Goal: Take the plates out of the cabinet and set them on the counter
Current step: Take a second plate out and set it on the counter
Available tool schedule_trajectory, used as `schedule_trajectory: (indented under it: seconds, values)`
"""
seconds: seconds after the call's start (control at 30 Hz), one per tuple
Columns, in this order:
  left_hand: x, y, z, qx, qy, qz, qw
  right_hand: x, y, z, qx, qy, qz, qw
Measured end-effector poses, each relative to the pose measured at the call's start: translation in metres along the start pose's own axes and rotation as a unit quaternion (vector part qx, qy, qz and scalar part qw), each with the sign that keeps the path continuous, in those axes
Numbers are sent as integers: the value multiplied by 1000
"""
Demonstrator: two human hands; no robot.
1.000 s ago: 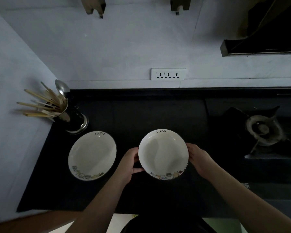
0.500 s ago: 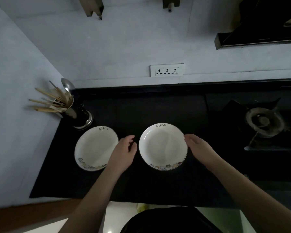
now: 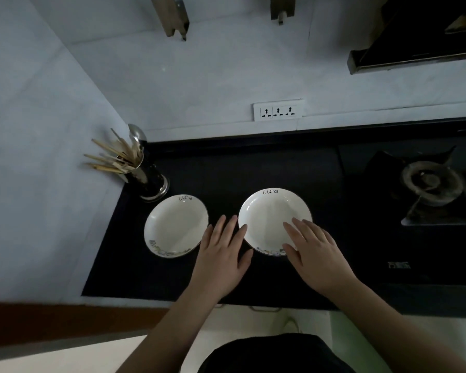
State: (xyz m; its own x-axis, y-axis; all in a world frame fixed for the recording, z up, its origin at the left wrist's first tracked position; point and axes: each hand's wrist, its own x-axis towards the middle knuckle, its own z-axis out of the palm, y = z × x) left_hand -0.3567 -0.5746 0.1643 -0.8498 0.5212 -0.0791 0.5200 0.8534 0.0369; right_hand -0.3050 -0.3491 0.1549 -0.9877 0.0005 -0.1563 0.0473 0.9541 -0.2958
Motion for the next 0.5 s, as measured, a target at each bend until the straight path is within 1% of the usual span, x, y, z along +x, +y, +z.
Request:
schedule_trajectory:
  seconds: [0.17,0.27,0.43,0.5]
  values:
    - [-21,-9,3,1,4,6,1000,-25,-21,4,-10,11,14,1000]
    - [-40,-16,5,2,9,29,1000,-44,-41,8,-23,29,24,999]
    - [-82,-37,6,10,69,93,993,-86,-91,26,-42,73,47,995]
    - [-102,-48,9,7,71,105,992,-104,-111,34,-51,89,66,993]
